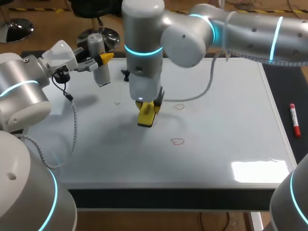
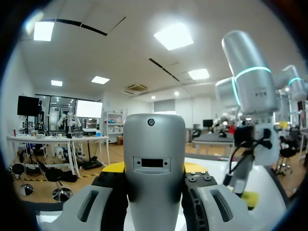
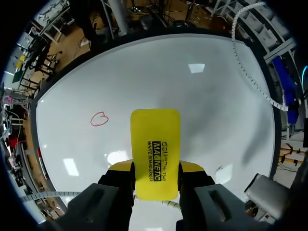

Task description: Pick up the inspection probe, press it on each red-marked spot on the whiteboard one by one, put down the probe, pick up the eraser, and wipe off all the red marks.

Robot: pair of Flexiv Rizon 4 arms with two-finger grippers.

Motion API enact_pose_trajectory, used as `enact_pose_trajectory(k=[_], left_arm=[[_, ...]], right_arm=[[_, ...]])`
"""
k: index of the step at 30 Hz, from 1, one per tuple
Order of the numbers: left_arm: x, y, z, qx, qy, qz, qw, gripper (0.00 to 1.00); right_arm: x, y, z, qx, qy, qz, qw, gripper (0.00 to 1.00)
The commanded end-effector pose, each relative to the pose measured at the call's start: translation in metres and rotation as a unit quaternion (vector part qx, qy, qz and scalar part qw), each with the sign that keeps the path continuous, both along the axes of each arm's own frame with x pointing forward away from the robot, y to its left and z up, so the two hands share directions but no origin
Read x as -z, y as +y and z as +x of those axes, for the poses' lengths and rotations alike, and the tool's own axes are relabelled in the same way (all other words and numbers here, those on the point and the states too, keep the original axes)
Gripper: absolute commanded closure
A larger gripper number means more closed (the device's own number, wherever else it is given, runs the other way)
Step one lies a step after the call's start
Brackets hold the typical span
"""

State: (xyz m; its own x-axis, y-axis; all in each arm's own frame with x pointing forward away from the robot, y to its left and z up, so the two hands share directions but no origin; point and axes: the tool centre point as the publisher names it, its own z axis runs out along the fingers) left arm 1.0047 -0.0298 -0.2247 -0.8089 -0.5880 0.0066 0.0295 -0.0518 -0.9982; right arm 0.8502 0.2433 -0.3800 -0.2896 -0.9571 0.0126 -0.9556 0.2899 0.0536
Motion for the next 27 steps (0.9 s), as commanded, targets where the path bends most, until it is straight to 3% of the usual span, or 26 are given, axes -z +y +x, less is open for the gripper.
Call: enact_pose_trajectory(k=[1, 12, 27], left_arm=[[-0.001, -0.002, 0.0, -0.003, -0.001, 0.0, 1.0, 1.0], [-0.001, -0.002, 0.0, -0.003, -0.001, 0.0, 1.0, 1.0], [-0.001, -0.002, 0.0, -0.003, -0.001, 0.0, 1.0, 1.0]], right_arm=[[0.012, 0.011, -0.003, -0.002, 0.0, -0.006, 1.0, 1.0], [0.041, 0.013, -0.007, -0.013, 0.005, -0.002, 1.0, 1.0], [0.059, 0.003, -0.01, -0.01, 0.013, -0.009, 1.0, 1.0]])
